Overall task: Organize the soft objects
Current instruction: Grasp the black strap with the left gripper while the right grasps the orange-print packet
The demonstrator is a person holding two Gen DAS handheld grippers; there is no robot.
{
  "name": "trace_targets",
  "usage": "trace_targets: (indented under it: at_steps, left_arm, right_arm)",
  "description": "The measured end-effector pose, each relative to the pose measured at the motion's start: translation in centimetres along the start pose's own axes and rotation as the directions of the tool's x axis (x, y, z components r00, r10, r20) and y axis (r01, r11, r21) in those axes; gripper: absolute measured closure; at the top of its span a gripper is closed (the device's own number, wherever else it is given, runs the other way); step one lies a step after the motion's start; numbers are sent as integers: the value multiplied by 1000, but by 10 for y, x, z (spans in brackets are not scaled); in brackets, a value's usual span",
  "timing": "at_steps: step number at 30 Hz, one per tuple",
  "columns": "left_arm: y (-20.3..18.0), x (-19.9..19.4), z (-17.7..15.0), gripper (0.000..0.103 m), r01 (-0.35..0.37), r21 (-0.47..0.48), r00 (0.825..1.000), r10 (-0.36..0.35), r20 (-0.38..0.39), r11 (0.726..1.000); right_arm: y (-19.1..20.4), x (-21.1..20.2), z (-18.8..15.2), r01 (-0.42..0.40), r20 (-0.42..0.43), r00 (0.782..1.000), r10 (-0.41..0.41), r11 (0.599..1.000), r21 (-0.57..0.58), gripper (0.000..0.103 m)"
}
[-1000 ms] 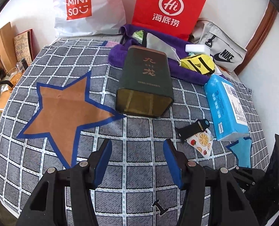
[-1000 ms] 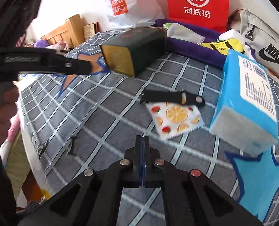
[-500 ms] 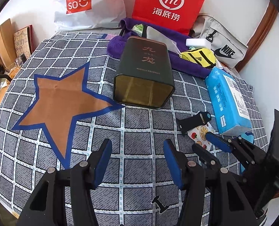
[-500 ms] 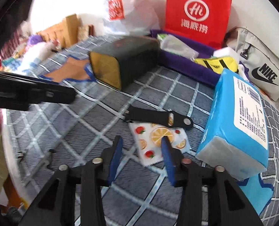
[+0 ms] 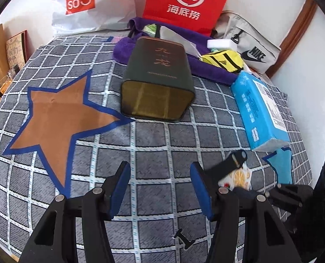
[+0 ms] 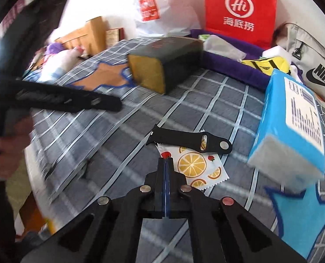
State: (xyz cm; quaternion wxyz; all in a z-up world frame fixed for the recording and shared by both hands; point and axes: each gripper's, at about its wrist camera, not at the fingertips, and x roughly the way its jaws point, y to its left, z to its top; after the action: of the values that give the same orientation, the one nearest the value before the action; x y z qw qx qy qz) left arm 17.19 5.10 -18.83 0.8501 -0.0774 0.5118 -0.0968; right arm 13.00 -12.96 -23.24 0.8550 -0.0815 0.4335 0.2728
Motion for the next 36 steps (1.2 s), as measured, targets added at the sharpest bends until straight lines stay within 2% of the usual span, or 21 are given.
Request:
trace_targets:
  at_steps: [6, 8, 10, 12, 18, 19, 20, 21, 22, 23, 25, 29, 33, 36]
  left_arm:
    - [-31, 9, -12, 48, 37, 95, 999, -34, -30, 995]
    - [-44, 12, -16, 48, 43, 140, 998, -38, -44, 989]
    - [-58, 14, -22, 48, 44, 187, 998, -34, -58, 981]
    - [-69, 17, -27, 48, 56, 223, 997, -41, -71, 973]
    - [-98, 24, -38, 48, 10, 350, 998, 9, -54, 937]
    - [-101, 24, -39, 52, 17, 367, 999, 3, -53, 930]
    - [-105, 24, -41, 62, 26, 388, 999, -7, -50, 921]
    - [-107, 23, -42, 67, 34, 394, 999, -16, -49, 918]
    - [-108, 24, -42, 77, 43, 395, 998, -25, -51, 917]
    - [-108, 23, -41, 79, 54, 391, 998, -35, -57, 919]
    - [-104, 22, -39, 81, 59, 368, 997, -38, -63, 928]
    - [-82, 19, -33, 82, -34, 324, 998, 47, -33, 945]
    - [-54, 13, -28, 81, -27, 253, 998, 40, -45, 967]
    - [-52, 13, -30, 77, -16, 253, 998, 30, -52, 967]
  right_arm:
    - [8, -24, -30, -34, -10, 999, 33, 996, -79, 101]
    - [5, -32, -37, -21, 11, 1000, 22, 997, -74, 94]
    - [-4, -38, -41, -28, 29, 999, 29, 999, -30, 72]
    - [-16, -45, -46, -32, 52, 998, 31, 999, 27, 62]
    - [-45, -54, -60, 25, 58, 998, -34, 990, 138, 59]
    - [-50, -54, -61, 30, 55, 998, -40, 987, 158, 58]
    - [-56, -54, -64, 33, 49, 998, -43, 982, 185, 58]
    - [-60, -55, -66, 35, 47, 998, -45, 979, 203, 58]
    - [-66, -57, -69, 43, 50, 997, -56, 973, 228, 58]
    - [-70, -58, -70, 46, 53, 997, -61, 969, 243, 58]
    - [-76, -61, -74, 52, 59, 996, -70, 962, 267, 58]
    - [-84, -66, -76, 44, 75, 995, -71, 950, 310, 58]
    - [-81, -67, -74, 37, 88, 994, -67, 951, 307, 58]
    - [-78, -66, -71, 30, 92, 994, -60, 953, 302, 58]
